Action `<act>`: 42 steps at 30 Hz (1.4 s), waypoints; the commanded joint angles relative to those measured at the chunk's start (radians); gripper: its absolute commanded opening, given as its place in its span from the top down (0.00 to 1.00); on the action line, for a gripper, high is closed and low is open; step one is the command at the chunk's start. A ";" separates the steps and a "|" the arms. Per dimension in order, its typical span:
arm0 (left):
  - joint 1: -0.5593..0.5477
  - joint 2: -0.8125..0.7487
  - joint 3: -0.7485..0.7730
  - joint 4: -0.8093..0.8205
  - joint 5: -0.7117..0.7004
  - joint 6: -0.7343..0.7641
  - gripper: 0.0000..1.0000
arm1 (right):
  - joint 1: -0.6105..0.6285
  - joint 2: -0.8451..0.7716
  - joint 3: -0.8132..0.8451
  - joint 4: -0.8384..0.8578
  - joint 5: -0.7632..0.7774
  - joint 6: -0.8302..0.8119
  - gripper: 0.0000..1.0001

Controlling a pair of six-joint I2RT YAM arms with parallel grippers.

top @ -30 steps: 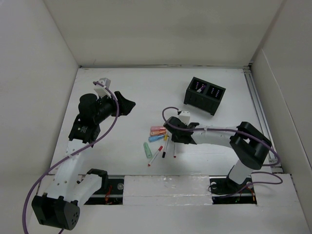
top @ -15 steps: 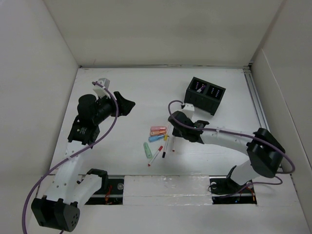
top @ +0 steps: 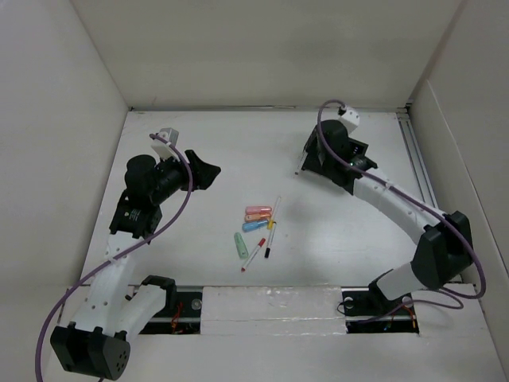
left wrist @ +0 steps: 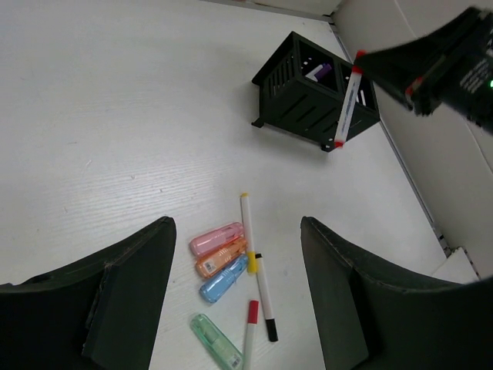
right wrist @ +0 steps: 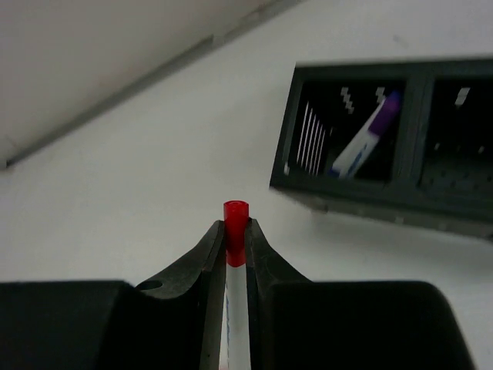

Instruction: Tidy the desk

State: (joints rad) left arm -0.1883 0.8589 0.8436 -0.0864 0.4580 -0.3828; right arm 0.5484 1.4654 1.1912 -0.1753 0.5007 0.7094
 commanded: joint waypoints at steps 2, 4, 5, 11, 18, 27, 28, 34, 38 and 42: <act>0.003 -0.020 0.009 0.054 0.021 -0.002 0.38 | -0.116 0.067 0.133 0.141 0.081 -0.091 1.00; 0.003 -0.024 0.009 0.051 0.011 -0.002 0.38 | -0.171 0.113 0.191 0.161 0.093 -0.099 1.00; 0.003 -0.017 0.011 0.050 0.007 -0.002 0.38 | -0.185 0.128 0.202 0.163 0.113 -0.109 1.00; 0.003 -0.015 0.017 0.047 0.007 -0.001 0.38 | -0.229 0.286 0.320 0.237 0.249 -0.205 1.00; 0.003 -0.012 0.020 0.040 0.001 0.005 0.38 | -0.205 0.351 0.294 0.310 0.344 -0.278 1.00; 0.003 -0.012 0.012 0.046 0.013 0.004 0.38 | -0.176 0.359 0.239 0.342 0.383 -0.268 0.91; 0.003 -0.014 0.015 0.045 0.004 0.004 0.38 | -0.160 0.346 0.201 0.347 0.390 -0.260 0.85; 0.003 -0.014 0.011 0.045 0.004 0.005 0.38 | -0.127 0.305 0.156 0.330 0.403 -0.235 0.68; 0.003 0.006 0.018 0.040 0.011 0.004 0.38 | -0.069 0.231 0.113 0.267 0.403 -0.185 0.62; 0.003 0.005 0.020 0.042 0.004 0.004 0.38 | 0.036 0.130 0.038 0.214 0.394 -0.138 0.78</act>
State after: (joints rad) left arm -0.1883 0.8650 0.8436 -0.0864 0.4580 -0.3824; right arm 0.5037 1.7000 1.2621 0.0624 0.8799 0.5117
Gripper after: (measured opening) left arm 0.622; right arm 0.259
